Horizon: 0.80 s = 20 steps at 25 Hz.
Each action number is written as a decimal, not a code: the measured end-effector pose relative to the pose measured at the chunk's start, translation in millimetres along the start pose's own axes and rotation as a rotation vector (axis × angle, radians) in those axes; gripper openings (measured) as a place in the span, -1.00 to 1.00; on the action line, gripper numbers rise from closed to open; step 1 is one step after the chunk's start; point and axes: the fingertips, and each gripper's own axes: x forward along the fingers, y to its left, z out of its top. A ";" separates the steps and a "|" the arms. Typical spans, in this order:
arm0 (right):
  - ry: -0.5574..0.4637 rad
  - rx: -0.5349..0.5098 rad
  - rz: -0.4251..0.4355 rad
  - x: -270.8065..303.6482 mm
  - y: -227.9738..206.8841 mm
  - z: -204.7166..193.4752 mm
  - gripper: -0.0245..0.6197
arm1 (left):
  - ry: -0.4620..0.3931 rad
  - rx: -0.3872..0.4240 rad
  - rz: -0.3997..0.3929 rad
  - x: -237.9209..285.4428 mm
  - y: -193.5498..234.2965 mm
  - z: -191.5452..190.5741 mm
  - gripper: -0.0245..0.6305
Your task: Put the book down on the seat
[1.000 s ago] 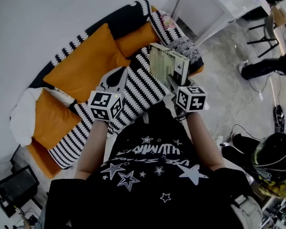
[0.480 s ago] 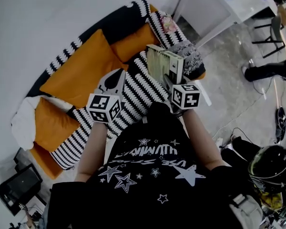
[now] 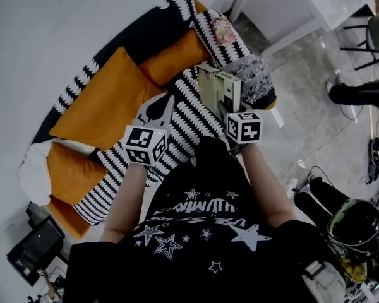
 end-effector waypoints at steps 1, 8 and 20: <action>0.014 0.002 -0.001 5.8 -2.2 -2.9 -0.39 | 0.011 -0.001 -0.003 4.7 1.4 -3.2 -0.90; 0.103 0.013 -0.019 47.0 -24.9 -18.8 -0.39 | 0.077 -0.003 -0.010 38.1 13.9 -24.0 -0.90; 0.267 -0.025 -0.019 103.5 -51.6 -48.6 -0.39 | 0.160 -0.031 -0.026 64.9 10.8 -51.2 -0.90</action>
